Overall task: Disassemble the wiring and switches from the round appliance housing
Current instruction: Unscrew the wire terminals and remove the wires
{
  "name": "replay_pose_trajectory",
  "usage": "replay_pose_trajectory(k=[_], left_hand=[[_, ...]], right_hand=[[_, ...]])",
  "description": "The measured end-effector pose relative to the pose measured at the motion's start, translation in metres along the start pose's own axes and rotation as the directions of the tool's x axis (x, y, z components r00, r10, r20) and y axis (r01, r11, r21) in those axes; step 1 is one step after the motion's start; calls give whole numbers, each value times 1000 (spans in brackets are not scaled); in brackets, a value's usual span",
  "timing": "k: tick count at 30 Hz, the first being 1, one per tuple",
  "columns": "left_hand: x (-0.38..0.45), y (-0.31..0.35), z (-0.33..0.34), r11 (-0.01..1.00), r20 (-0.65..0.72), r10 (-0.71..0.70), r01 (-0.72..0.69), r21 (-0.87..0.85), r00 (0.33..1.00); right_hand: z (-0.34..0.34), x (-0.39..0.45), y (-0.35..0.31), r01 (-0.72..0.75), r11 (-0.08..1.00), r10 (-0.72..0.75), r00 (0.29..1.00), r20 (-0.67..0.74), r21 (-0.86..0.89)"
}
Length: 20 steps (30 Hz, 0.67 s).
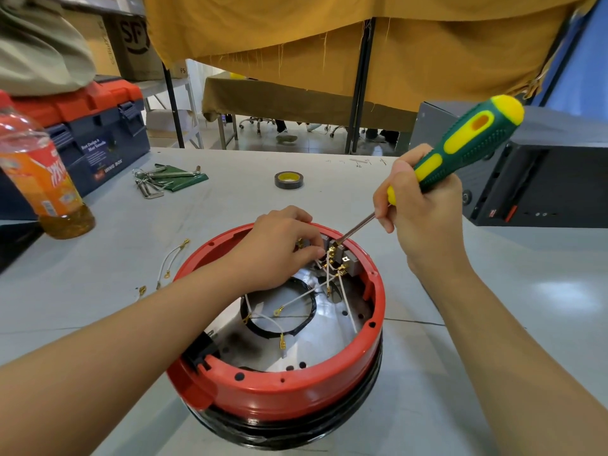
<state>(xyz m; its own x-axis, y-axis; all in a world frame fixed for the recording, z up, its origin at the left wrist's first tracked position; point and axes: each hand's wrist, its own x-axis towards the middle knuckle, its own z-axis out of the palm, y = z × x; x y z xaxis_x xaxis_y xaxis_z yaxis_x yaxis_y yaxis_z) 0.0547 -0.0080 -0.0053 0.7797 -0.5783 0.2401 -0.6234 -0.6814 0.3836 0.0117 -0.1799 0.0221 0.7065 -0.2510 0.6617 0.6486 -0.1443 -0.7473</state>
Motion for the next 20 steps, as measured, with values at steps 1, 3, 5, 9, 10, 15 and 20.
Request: replay_pose_trajectory(k=[1,3,5,9,10,15,20], left_hand=[[0,0,0,1000,1,0,0,0,1000],[0,0,0,1000,3,-1,1,3,1000],[0,0,0,1000,8,-4,4,9,1000],[0,0,-1,1000,12,-5,5,20,1000],[0,0,-1,1000,13,-6,5,22,1000],[0,2,-1,1000,24,-7,7,23,1000],[0,3,-2,1000,28,1,-1,15,1000]], right_hand=[[0,1,1,-14,1000,14,1000,-22,17],[-1,2,4,-42,998,45,997,-67,51],[-2,3,8,-76,993,85,990,-113,87],[-5,8,16,-158,975,188,960,-205,156],[-6,9,18,-182,967,221,948,-228,181],[-10,12,27,-281,917,361,888,-285,284],[-10,14,30,-307,900,398,868,-297,310]])
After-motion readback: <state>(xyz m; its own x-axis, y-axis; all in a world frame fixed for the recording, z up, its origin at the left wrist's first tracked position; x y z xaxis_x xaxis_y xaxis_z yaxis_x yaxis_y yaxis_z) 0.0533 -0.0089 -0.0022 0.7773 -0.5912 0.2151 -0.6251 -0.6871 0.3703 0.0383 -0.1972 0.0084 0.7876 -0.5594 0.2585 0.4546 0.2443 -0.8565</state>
